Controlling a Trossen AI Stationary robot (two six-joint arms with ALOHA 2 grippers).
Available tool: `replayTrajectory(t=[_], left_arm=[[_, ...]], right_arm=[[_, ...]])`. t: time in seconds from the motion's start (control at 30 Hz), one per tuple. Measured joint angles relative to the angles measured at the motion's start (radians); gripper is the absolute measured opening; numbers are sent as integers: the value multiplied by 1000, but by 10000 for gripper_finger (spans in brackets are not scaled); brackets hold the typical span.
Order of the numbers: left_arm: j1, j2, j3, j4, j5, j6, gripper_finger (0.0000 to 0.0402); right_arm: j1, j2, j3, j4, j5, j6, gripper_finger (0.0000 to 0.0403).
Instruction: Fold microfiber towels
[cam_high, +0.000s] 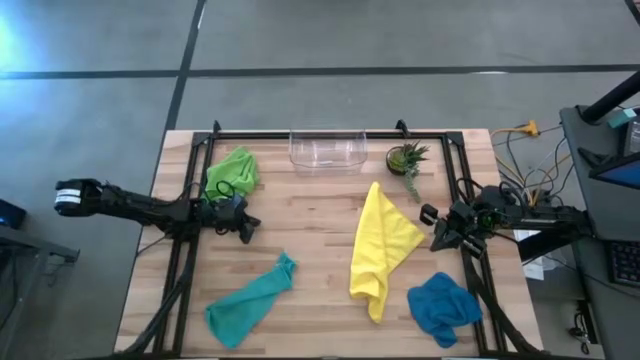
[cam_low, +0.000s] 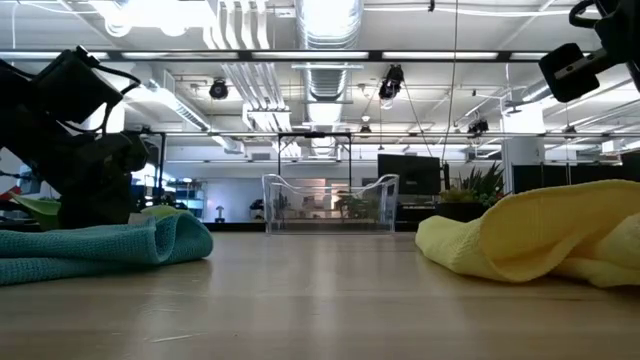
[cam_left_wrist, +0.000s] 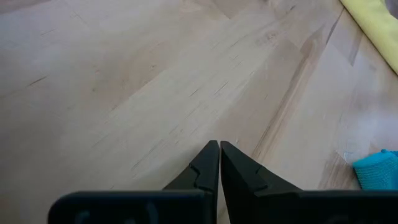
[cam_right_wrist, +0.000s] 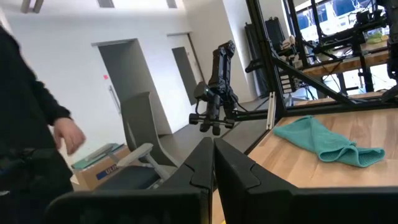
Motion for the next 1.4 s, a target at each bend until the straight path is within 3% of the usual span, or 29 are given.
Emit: replayTrajectory(t=[0.23, 0.37, 0.53, 0.7, 1.0, 1.1, 1.17, 1.4], left_arm=[[0, 0, 0, 0, 0, 0, 0], [0, 0, 0, 0, 0, 0, 0], [0, 0, 0, 0, 0, 0, 0], [0, 0, 0, 0, 0, 0, 0], [0, 0, 0, 0, 0, 0, 0], [0, 0, 0, 15, -8, 0, 0], [1, 0, 0, 83, -24, -39, 0], [1, 0, 0, 546, -27, -601, 0]], right_arm=[[0, 0, 0, 1, 19, -10, 9], [0, 0, 0, 2, 290, -15, 9], [0, 0, 0, 13, 631, 167, 9], [0, 0, 0, 21, 767, 278, 9], [0, 0, 0, 49, 1246, 527, 9], [0, 1, 0, 77, 1288, 715, 9], [0, 7, 0, 100, 1290, 741, 9], [1, 76, 0, 456, 1261, 684, 9]])
